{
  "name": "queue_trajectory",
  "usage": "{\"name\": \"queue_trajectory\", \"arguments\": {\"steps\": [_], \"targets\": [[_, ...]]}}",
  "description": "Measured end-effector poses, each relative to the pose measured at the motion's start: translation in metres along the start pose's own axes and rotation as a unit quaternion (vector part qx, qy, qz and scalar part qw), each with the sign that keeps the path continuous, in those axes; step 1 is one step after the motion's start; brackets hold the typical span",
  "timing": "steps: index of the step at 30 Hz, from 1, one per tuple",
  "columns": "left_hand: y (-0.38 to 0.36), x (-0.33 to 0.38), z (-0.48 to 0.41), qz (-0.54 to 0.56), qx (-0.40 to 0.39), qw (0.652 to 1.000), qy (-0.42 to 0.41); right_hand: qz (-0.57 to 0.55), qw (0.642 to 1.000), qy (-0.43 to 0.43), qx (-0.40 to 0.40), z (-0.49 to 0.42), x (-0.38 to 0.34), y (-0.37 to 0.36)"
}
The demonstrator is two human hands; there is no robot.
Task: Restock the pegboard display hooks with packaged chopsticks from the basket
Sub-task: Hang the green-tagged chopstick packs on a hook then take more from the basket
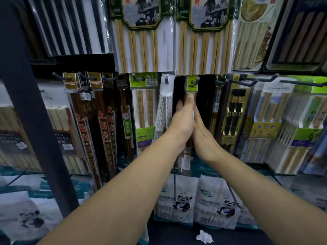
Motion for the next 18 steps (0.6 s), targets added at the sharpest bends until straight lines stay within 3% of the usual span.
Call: {"name": "queue_trajectory", "arguments": {"steps": [8,18], "targets": [[-0.001,-0.026,0.014,-0.007,-0.038,0.999,-0.024,0.023,1.0,-0.015,-0.008,0.023,0.008,0.001],[0.006,-0.08,0.09,-0.062,-0.098,0.99,0.076,0.019,0.99,-0.092,0.104,0.13,0.031,0.005]]}}
Point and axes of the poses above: each hand's wrist, its own z-axis away from the middle knuckle, its own y-axis out of the back of the hand, x = y × z, the point moved 5 cm from there along -z, towards the middle knuckle, and after that the axes turned 15 degrees about -z, right-handed, at the moved point
